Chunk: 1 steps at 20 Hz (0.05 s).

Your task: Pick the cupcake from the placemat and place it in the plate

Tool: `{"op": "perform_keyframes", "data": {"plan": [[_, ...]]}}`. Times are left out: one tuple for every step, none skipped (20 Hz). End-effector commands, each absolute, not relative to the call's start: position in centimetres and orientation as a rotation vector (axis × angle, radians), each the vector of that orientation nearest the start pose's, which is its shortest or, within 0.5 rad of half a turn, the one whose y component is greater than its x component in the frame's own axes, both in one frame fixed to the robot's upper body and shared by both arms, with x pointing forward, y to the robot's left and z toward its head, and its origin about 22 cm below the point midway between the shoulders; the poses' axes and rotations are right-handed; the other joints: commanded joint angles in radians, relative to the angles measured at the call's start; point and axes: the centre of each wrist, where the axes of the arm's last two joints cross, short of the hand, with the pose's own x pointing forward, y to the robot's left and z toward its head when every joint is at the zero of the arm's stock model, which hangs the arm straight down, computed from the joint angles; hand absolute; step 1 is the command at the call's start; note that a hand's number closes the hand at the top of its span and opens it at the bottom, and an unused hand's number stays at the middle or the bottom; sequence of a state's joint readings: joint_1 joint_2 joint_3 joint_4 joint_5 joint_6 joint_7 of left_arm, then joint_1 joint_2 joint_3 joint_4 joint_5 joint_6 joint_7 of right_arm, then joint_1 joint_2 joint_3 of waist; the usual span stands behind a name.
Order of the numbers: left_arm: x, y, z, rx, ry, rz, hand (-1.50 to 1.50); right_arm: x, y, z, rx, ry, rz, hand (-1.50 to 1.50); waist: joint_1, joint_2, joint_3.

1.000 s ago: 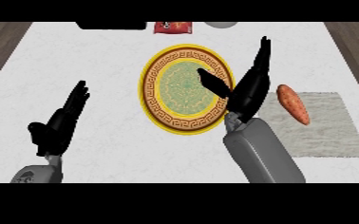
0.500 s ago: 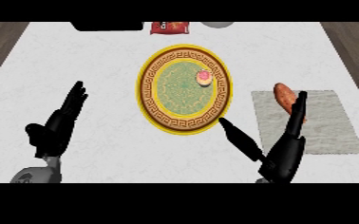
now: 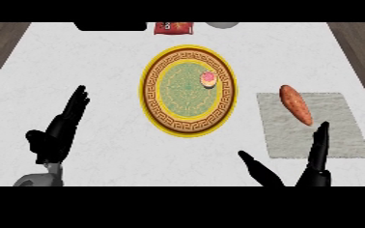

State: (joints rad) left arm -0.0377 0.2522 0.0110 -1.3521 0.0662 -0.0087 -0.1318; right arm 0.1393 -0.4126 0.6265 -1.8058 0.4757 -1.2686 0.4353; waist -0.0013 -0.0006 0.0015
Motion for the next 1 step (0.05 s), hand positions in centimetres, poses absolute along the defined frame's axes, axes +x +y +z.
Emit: {"op": "perform_keyframes", "data": {"plan": [[23.57,28.40,-0.85,0.148,-1.515,-0.155,0.00,16.17,-17.58,-0.99,-0.893,-1.604,-0.298,-1.50,0.006,-0.001,0.000]]}}
